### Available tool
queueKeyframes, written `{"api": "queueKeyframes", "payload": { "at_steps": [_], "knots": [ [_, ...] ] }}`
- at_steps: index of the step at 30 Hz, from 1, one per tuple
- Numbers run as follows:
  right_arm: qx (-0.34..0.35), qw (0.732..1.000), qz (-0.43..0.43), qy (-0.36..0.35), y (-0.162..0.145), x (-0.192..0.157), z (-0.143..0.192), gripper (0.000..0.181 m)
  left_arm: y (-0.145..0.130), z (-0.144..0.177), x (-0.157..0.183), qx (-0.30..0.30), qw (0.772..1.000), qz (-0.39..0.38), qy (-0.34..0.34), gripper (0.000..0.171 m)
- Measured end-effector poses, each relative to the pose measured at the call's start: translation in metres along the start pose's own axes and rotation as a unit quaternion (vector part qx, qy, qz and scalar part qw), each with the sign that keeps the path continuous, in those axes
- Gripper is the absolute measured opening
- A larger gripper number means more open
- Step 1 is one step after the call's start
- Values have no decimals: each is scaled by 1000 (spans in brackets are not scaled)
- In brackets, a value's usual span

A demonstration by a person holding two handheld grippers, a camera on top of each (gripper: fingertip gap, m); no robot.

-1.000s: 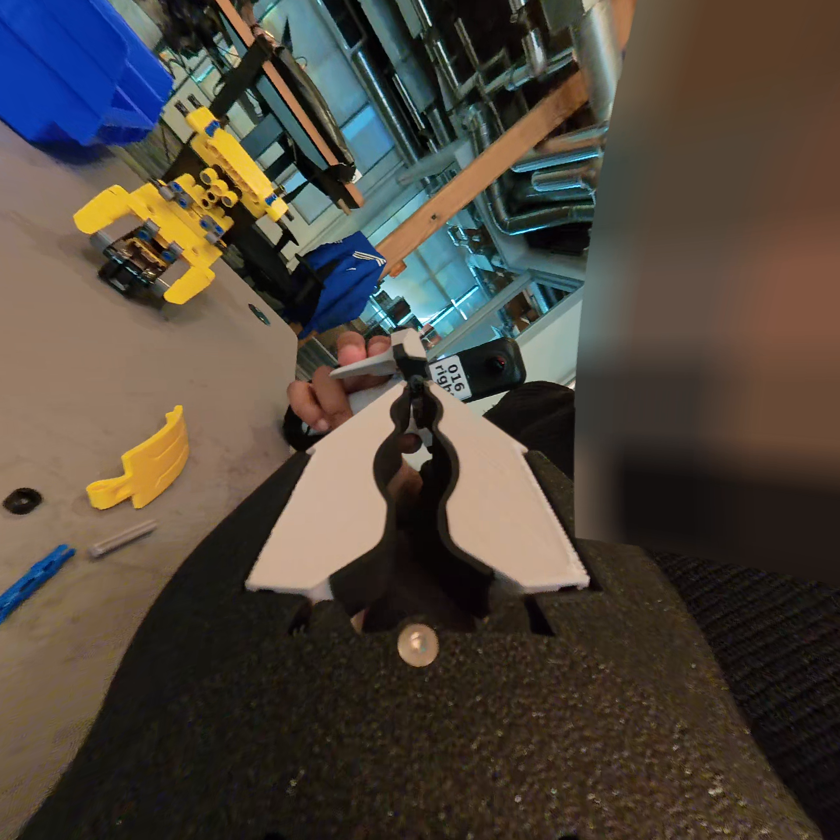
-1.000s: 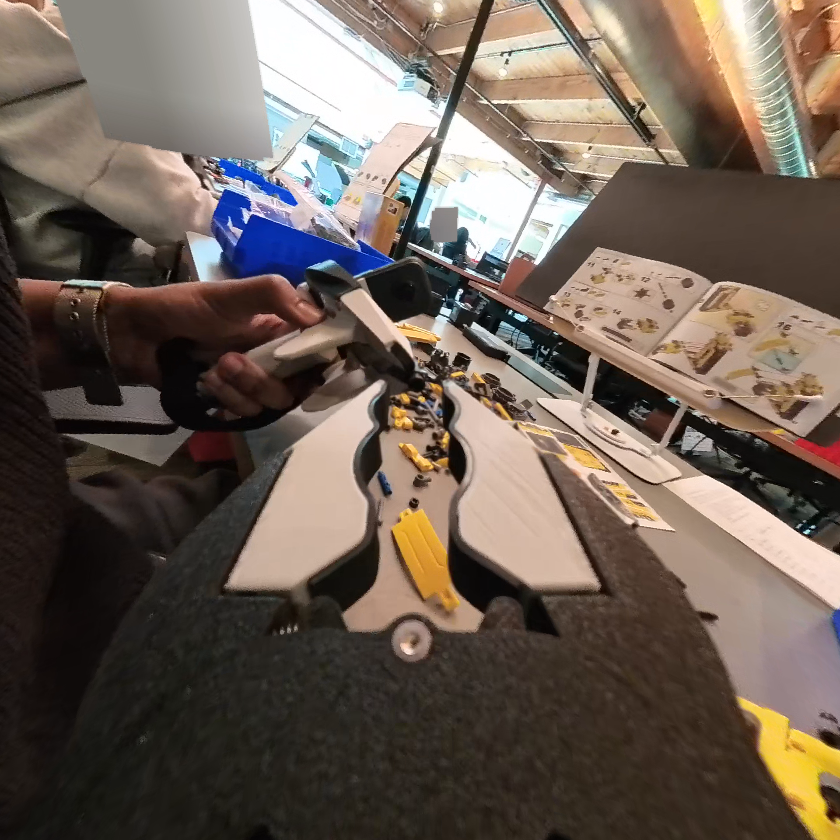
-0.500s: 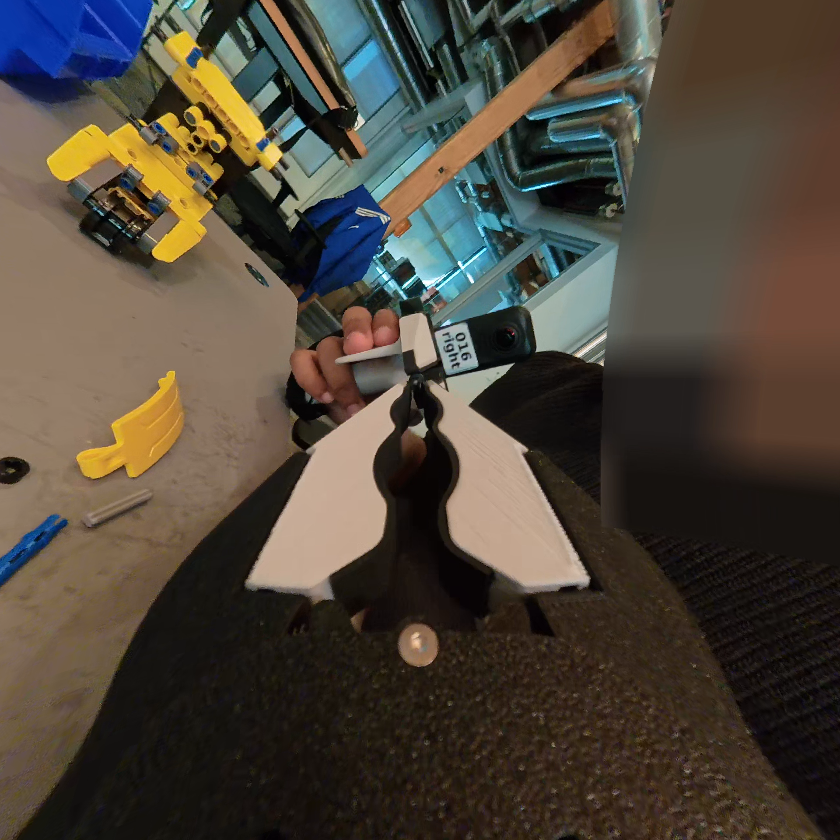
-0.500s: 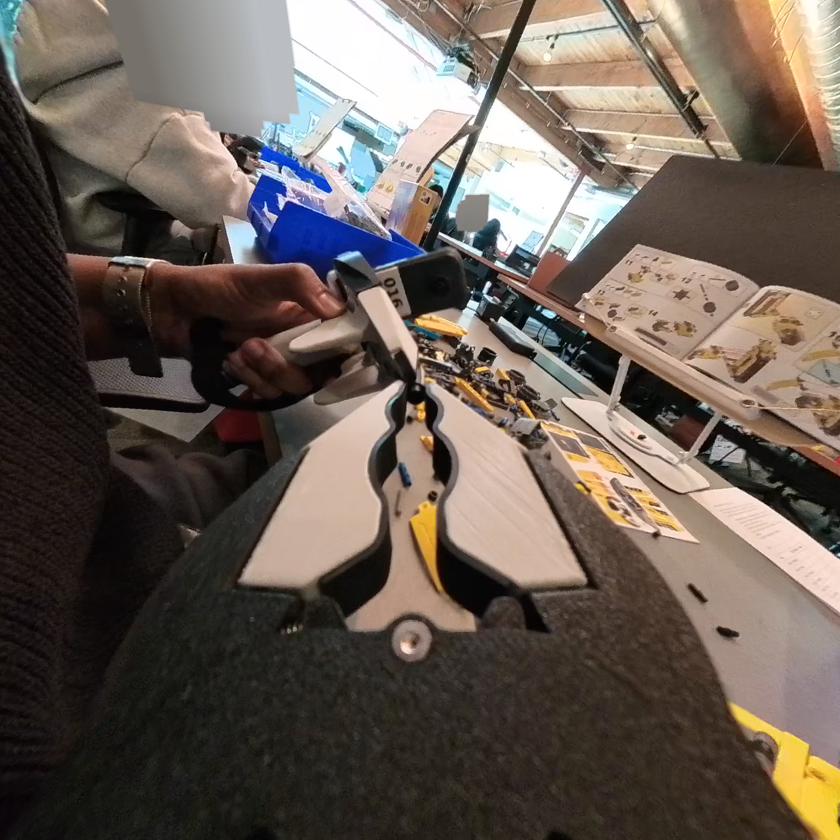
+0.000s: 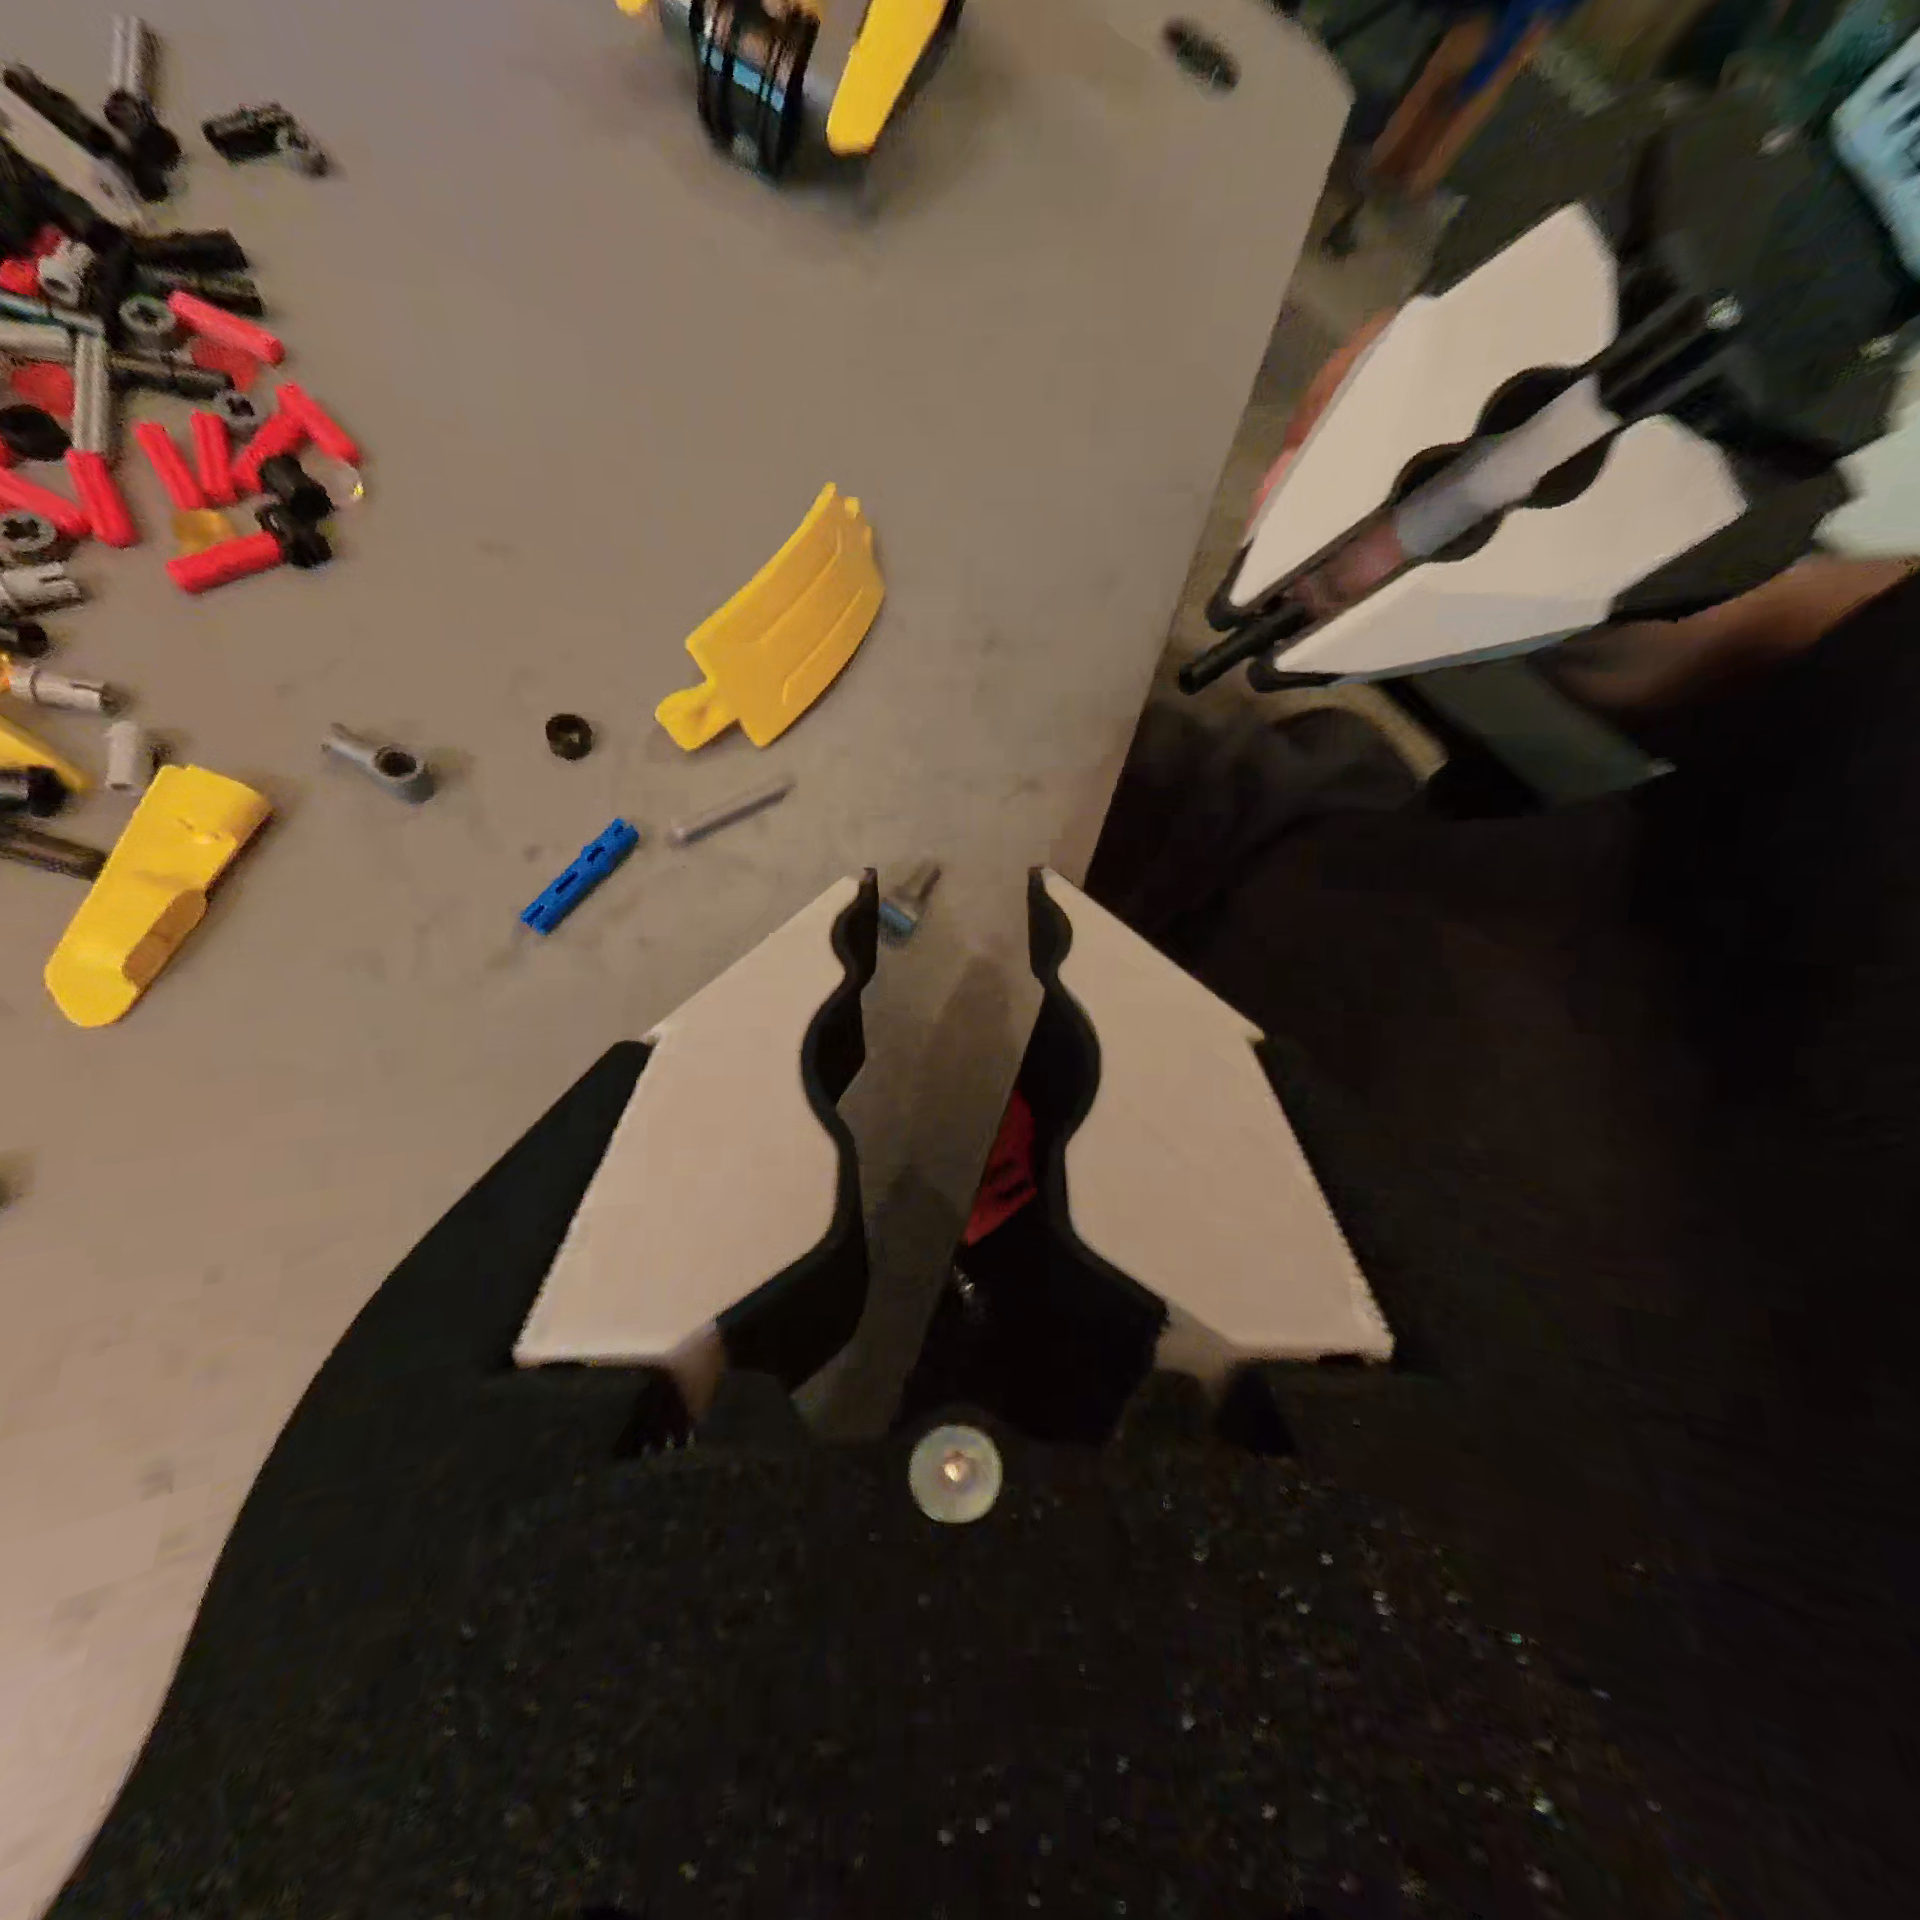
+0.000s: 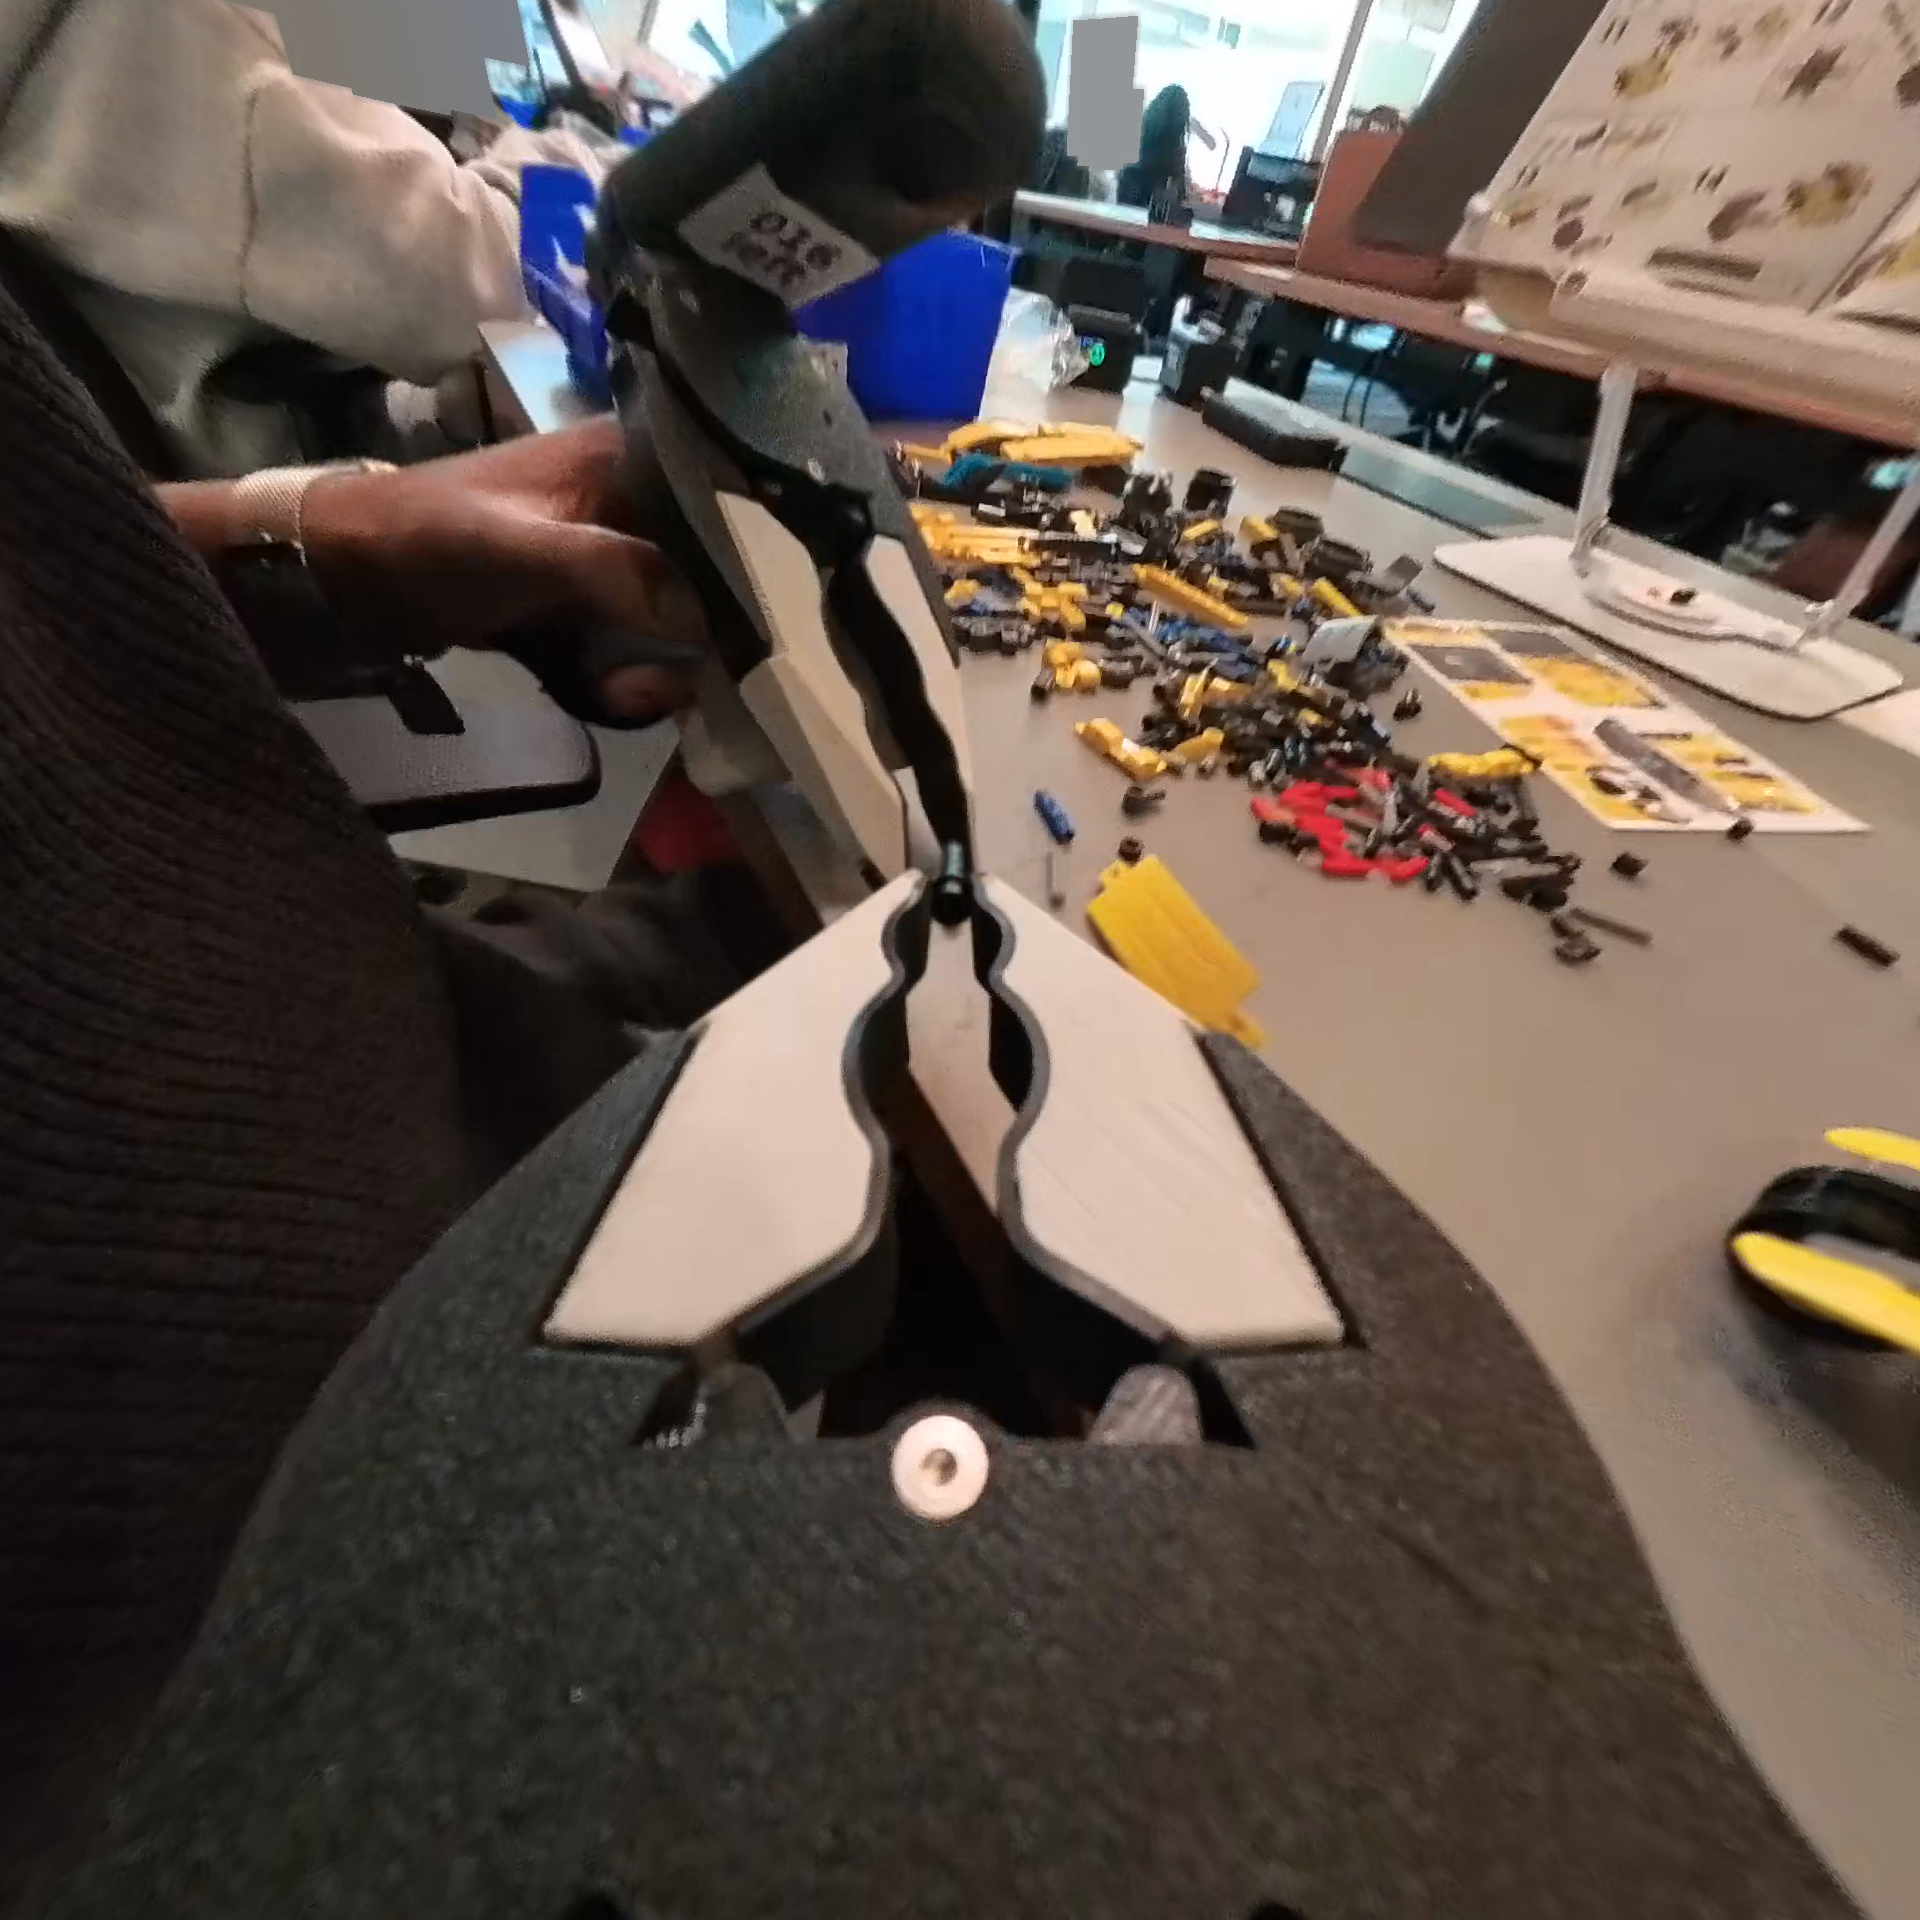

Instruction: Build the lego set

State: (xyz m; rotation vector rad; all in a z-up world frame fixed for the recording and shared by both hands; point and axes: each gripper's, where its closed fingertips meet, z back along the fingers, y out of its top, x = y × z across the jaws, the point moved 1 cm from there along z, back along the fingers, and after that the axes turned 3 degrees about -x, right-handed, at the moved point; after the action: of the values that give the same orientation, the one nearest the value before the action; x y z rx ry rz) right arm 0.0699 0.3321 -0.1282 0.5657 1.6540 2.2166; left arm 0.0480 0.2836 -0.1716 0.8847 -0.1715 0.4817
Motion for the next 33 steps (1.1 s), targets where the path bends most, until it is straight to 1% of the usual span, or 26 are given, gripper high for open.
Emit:
{"api": "queueKeyframes", "payload": {
  "at_steps": [3,5,8,12,14,19,25,33],
  "knots": [
    [-7,1000,-25,4,-12,-10,-2,5,-2,-2,0,-14,999,-22,34,28],
    [-6,999,-40,2,-16,-13,-3,5,-4,-2,2,-22,999,-22,38,28],
    [-7,999,-53,-10,-21,-12,-3,5,-6,-2,16,-29,999,-14,7,28],
    [-5,998,-61,-18,-24,-10,-1,5,-6,-2,32,-21,999,-10,-28,29],
    [-6,998,-61,-21,-25,-9,1,5,-6,-2,31,-17,999,-9,-26,28],
    [-4,998,-60,-22,-26,-9,3,5,-5,-2,19,-14,1000,-22,16,29],
    [-7,998,-67,-1,-30,-13,1,5,-6,-8,10,-29,992,-87,83,29],
    [1,996,-82,20,-26,-10,2,5,-5,-9,7,-31,987,-119,102,21]
  ]
}}
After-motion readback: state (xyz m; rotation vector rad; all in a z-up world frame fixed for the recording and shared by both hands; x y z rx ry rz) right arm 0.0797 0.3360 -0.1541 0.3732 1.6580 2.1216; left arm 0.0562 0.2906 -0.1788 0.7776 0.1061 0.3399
